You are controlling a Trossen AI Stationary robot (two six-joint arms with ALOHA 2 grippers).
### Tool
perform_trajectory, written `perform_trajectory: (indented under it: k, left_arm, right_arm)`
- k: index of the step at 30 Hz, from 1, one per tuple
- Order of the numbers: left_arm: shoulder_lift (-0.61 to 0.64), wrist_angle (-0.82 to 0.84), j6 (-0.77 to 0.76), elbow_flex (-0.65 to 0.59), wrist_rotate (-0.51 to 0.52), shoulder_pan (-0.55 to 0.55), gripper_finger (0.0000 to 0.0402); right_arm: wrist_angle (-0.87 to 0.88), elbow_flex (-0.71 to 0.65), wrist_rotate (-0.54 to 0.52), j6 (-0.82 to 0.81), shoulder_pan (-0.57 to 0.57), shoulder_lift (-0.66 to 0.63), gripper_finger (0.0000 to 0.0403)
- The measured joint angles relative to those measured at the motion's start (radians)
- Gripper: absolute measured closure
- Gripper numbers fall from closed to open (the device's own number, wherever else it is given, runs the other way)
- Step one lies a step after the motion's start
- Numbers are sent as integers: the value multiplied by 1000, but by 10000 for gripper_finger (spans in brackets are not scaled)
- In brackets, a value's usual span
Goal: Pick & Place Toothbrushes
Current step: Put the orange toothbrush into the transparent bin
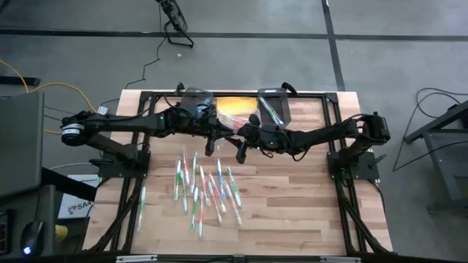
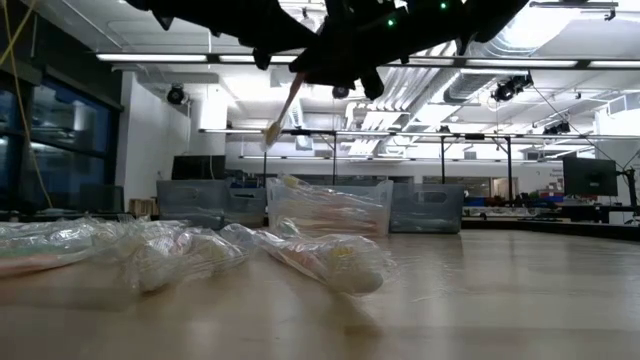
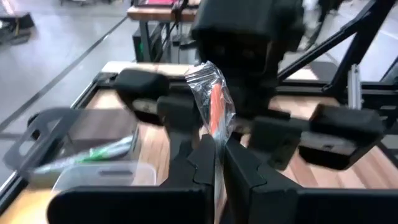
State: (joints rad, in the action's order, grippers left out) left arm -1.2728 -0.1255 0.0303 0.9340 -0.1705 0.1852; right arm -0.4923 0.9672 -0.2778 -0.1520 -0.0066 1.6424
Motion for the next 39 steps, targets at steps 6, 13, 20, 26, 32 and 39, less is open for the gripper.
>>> perform_trajectory:
  k: [6,13,20,26,32,39]
  left_arm:
    - [-9,5,-1,0,-2,19,396]
    - [-9,17,0,0,4,37,359]
    - [51,99,77,1,103,38,290]
    - [178,300,107,1,224,38,267]
    - [265,469,97,1,289,38,266]
    - [273,510,90,-51,289,37,266]
  right_arm:
    - [26,0,24,7,-7,0,375]
    - [45,0,19,4,-7,0,382]
    - [138,13,27,-6,-26,-15,384]
    - [496,178,58,-28,-76,-35,384]
    - [902,405,188,-36,-174,-34,384]
    - [1093,530,326,64,-300,-31,384]
